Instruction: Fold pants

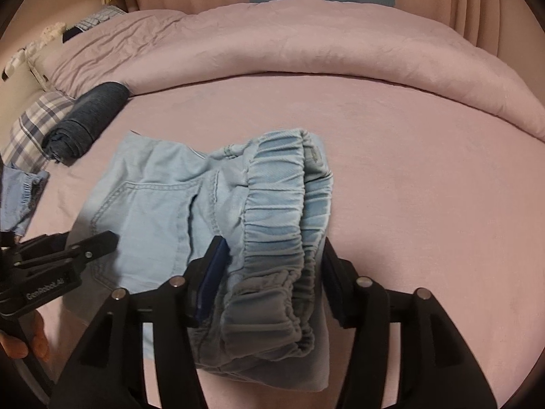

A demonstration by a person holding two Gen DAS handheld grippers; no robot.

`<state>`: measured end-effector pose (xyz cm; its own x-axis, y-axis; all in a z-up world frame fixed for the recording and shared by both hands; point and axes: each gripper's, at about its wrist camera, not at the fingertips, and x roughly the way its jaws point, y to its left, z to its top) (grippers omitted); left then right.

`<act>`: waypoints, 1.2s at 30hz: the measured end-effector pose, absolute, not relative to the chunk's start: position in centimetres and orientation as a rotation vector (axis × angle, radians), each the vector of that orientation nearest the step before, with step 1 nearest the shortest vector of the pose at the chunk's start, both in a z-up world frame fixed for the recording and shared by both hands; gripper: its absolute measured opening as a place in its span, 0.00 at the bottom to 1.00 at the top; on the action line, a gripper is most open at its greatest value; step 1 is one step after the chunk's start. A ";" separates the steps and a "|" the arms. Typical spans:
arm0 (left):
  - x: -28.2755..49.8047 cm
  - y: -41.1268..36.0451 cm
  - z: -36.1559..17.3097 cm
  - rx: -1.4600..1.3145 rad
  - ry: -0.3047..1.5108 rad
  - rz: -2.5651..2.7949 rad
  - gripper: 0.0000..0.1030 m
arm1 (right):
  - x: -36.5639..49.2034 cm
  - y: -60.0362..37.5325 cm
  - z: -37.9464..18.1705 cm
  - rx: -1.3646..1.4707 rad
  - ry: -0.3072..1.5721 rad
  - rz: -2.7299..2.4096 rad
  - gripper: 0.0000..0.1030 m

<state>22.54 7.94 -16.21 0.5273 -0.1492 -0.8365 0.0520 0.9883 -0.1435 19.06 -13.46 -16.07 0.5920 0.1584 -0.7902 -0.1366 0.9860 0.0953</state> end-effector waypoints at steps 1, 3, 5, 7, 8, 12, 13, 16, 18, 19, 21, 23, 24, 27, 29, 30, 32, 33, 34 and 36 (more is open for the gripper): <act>22.5 8.0 -16.3 -0.107 1.011 -0.120 0.55 | 19.1 -13.5 -16.1 0.020 0.922 0.166 0.56; 22.5 8.0 -16.4 -0.106 1.013 -0.117 0.55 | 19.0 -13.6 -16.2 0.020 0.924 0.162 0.56; 22.4 8.0 -16.5 -0.099 1.013 -0.115 0.56 | 19.1 -13.6 -16.2 0.020 0.926 0.161 0.56; 22.4 8.0 -16.5 -0.092 1.014 -0.112 0.56 | 19.1 -13.6 -16.1 0.018 0.928 0.161 0.56; 22.4 7.9 -16.4 -0.090 1.014 -0.110 0.56 | 19.2 -13.6 -16.2 0.017 0.930 0.160 0.56; 22.5 7.9 -16.4 -0.084 1.019 -0.100 0.61 | 19.3 -13.6 -16.3 0.015 0.934 0.154 0.56; 22.5 8.0 -16.5 -0.081 1.021 -0.094 0.62 | 19.3 -13.6 -16.3 0.015 0.935 0.152 0.57; 22.7 8.2 -16.5 -0.089 1.028 -0.090 0.65 | 19.3 -13.6 -16.4 0.012 0.937 0.145 0.60; 22.6 8.2 -16.5 -0.087 1.030 -0.085 0.65 | 19.3 -13.6 -16.4 0.011 0.937 0.142 0.61; 22.6 8.1 -16.5 -0.084 1.031 -0.083 0.65 | 19.3 -13.6 -16.4 0.012 0.937 0.140 0.62; 22.6 8.0 -16.5 -0.077 1.031 -0.077 0.65 | 19.3 -13.6 -16.4 0.014 0.940 0.136 0.64; 22.5 8.0 -16.4 -0.071 1.032 -0.071 0.66 | 19.4 -13.7 -16.5 0.017 0.942 0.132 0.67; 22.5 7.9 -16.4 -0.064 1.033 -0.062 0.70 | 19.3 -13.8 -16.5 0.016 0.943 0.128 0.68; 22.5 7.8 -16.5 -0.050 1.033 -0.044 0.73 | 19.3 -14.0 -16.6 0.020 0.945 0.119 0.72; 22.4 7.8 -16.5 -0.051 1.035 -0.042 0.73 | 19.2 -14.1 -16.6 0.023 0.948 0.114 0.73; 22.5 7.7 -16.5 -0.049 1.035 -0.041 0.73 | 19.2 -14.1 -16.6 0.023 0.949 0.112 0.74; 22.5 7.7 -16.5 -0.038 1.034 -0.037 0.75 | 19.2 -14.1 -16.7 0.018 0.950 0.107 0.76; 22.5 7.7 -16.4 -0.030 1.033 -0.030 0.77 | 19.2 -14.1 -16.7 0.014 0.951 0.102 0.77; 22.5 7.7 -16.4 -0.024 1.032 -0.023 0.78 | 19.3 -14.1 -16.7 0.012 0.952 0.100 0.78; 22.5 7.8 -16.5 -0.030 1.034 -0.024 0.79 | 19.6 -14.3 -16.8 0.012 0.954 0.098 0.80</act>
